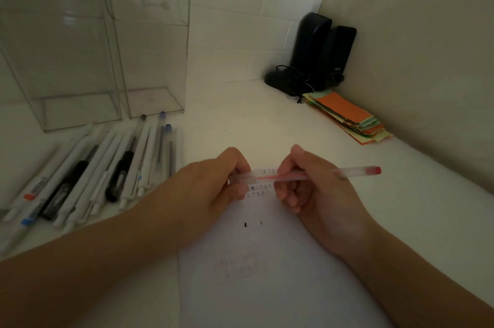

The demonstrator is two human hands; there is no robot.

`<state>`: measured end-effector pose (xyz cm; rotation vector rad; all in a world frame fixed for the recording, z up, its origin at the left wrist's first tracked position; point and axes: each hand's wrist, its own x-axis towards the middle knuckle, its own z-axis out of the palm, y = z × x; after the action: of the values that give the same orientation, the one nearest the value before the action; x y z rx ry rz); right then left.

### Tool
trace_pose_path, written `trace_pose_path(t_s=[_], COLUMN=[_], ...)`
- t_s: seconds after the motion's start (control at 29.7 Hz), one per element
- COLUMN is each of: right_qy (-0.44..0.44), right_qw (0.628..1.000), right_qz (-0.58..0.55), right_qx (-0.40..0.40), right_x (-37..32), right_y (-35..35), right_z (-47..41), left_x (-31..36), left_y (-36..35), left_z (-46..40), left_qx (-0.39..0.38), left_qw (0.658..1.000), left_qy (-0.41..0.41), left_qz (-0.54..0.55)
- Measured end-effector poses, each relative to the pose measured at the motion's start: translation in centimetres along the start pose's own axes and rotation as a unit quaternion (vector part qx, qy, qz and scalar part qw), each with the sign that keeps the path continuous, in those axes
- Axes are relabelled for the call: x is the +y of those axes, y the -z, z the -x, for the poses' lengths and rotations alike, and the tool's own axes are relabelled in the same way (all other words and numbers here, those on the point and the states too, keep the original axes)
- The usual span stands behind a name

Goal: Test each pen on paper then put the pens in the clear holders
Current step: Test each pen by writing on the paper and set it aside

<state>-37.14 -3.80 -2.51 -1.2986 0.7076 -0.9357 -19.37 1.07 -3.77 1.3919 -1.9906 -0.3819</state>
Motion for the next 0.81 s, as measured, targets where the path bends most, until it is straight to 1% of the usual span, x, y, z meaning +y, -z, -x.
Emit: trace_pose_path(t_s=[0.07,0.17,0.24,0.34,0.57,0.64,0.67,0.74,0.81], right_qy=[0.020,0.055,0.070,0.078,0.080,0.075,0.065,0.032,0.005], right_qw=[0.998,0.983,0.977,0.972,0.969,0.970,0.973,0.987,0.996], right_qz=[0.064,0.170,0.196,0.214,0.221,0.220,0.207,0.146,0.084], right_qx=[-0.013,-0.040,-0.051,-0.054,-0.072,-0.075,-0.072,-0.060,-0.025], right_x=[0.1,-0.1,-0.5,-0.8,-0.6,-0.6,-0.6,-0.6,-0.7], right_y=[-0.2,-0.5,-0.7,-0.8,-0.7,-0.7,-0.7,-0.7,-0.6], right_z=[0.2,0.7,1.0,1.4,1.8,1.9,1.8,1.5,1.0], left_x=[-0.1,-0.3,-0.2,-0.3,-0.1,-0.2,0.0,0.6,1.6], left_y=[-0.1,-0.3,-0.1,-0.2,-0.4,-0.4,-0.3,-0.3,-0.1], left_z=[0.1,0.2,0.2,0.3,0.6,0.8,0.9,1.1,1.1], left_qx=[-0.010,-0.014,-0.008,-0.001,0.018,0.022,0.020,0.020,0.031], left_qw=[0.999,0.992,0.983,0.979,0.977,0.976,0.977,0.977,0.970], left_qy=[-0.021,-0.072,-0.102,-0.124,-0.163,-0.161,-0.156,-0.154,-0.167], left_qz=[-0.024,-0.101,-0.155,-0.161,-0.137,-0.145,-0.145,-0.144,-0.171])
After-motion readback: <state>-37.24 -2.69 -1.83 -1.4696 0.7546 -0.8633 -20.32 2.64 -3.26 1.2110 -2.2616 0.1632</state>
